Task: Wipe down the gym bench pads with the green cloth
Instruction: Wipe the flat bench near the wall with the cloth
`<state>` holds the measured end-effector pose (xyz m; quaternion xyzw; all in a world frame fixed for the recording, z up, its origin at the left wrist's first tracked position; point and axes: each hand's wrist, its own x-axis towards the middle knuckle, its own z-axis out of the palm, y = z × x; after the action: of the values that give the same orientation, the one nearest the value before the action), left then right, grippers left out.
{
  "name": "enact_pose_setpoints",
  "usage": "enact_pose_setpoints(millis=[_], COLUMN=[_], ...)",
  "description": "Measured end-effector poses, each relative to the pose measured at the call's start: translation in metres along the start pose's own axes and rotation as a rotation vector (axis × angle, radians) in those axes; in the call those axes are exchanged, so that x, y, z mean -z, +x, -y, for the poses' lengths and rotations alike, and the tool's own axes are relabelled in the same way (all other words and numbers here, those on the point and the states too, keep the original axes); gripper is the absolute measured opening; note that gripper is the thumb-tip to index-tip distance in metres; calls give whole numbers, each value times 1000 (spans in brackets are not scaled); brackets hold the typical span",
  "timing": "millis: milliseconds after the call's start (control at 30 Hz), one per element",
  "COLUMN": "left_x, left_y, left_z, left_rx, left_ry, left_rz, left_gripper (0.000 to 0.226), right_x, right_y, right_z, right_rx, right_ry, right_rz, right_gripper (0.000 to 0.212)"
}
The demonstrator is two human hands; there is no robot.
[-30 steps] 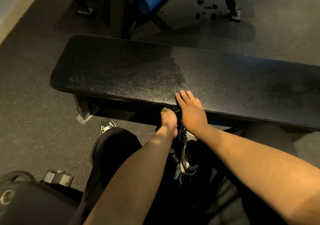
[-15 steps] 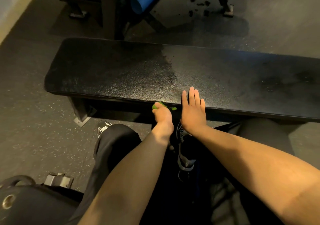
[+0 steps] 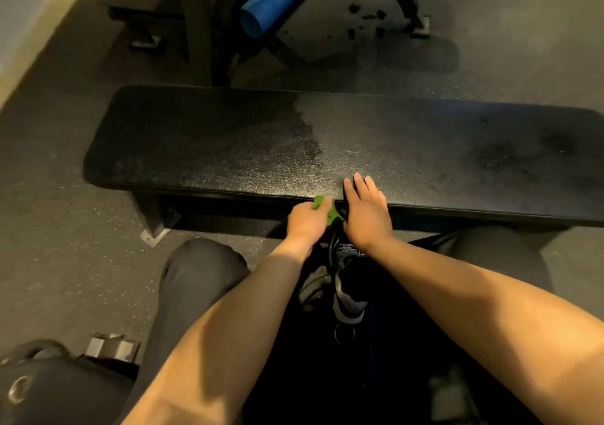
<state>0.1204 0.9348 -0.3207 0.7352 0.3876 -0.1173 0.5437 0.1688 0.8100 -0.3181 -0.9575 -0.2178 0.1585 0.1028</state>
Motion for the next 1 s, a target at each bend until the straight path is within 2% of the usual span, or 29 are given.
enact_pose_setpoints(millis=[67, 133, 200, 300, 433, 533, 633, 767, 833, 900, 1000], left_x=[18, 33, 43, 46, 17, -13, -35, -7, 21, 45, 52], left_y=[-7, -16, -13, 4, 14, 14, 8, 16, 25, 32, 40], left_z=[3, 5, 10, 17, 11, 4, 2, 9, 14, 21, 22], left_rx=[-134, -309, -475, -445, -551, -637, -688, -768, -724, -594, -437], left_ry=[196, 122, 77, 42, 305, 462, 604, 688, 683, 669, 604], left_rz=[-206, -382, -484, -431, -295, -193, -166, -148, -256, -363, -363], left_gripper=[37, 33, 36, 44, 54, 56, 59, 66, 61, 54, 53], right_x=[0, -1, 1, 5, 5, 8, 13, 9, 8, 10, 11], right_y=[1, 4, 5, 5, 7, 7, 8, 12, 15, 16, 16], right_z=[9, 15, 16, 10, 2, -8, -16, -8, -2, 2, 4], right_rx=[-37, -83, -94, -82, -94, -135, -153, -175, -198, -211, -206], right_ry=[4, 19, 34, 125, 202, 164, 178, 86, 54, 48, 27], right_rz=[3, 19, 29, 48, 38, -11, -15, -30, -12, 8, 4], right_gripper=[88, 91, 91, 81, 71, 71, 71, 72, 73, 73, 69])
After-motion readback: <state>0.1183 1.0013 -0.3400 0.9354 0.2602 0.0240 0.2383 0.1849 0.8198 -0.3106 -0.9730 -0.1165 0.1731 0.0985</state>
